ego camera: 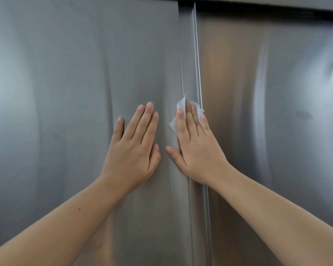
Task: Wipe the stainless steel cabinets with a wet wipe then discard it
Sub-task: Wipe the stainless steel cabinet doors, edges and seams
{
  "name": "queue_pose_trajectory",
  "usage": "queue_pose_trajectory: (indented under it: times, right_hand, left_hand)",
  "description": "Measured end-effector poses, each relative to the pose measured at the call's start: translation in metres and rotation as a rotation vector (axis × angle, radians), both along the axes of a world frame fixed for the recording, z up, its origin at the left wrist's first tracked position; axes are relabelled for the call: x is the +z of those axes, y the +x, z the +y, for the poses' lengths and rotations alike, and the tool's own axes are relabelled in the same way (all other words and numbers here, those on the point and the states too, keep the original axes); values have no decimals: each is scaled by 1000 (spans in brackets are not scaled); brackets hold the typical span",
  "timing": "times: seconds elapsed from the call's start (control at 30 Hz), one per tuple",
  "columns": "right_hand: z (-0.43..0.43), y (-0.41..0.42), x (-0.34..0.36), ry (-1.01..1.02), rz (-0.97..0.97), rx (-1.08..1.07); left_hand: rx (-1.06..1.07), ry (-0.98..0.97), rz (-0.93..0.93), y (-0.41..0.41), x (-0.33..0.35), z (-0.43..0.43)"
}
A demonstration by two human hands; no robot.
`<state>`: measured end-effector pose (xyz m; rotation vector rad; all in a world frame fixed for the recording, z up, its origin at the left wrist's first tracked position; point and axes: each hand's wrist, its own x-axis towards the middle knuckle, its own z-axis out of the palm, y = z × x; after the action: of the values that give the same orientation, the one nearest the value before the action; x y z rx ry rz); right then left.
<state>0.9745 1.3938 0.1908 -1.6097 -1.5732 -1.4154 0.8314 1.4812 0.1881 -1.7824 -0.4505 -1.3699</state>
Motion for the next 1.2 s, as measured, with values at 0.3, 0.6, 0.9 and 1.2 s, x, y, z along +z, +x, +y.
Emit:
queue_pose_trajectory:
  times: [0.3,0.6,0.9,1.2]
  right_hand:
    - [3,-7,-11,33,94,-30]
    - [-2,-9,-7,30,-22,-261]
    - [1,-2,-17,-4,54,-81]
    - [-1,8,-8,-10,-43,-55]
  left_hand:
    - [-40,-25,5,-1,-1,-2]
    - [-31,-33,16,-1,0,-2]
    - [-5,-30,14,-1,0,-2]
    - [24,-27,0,0,0,0]
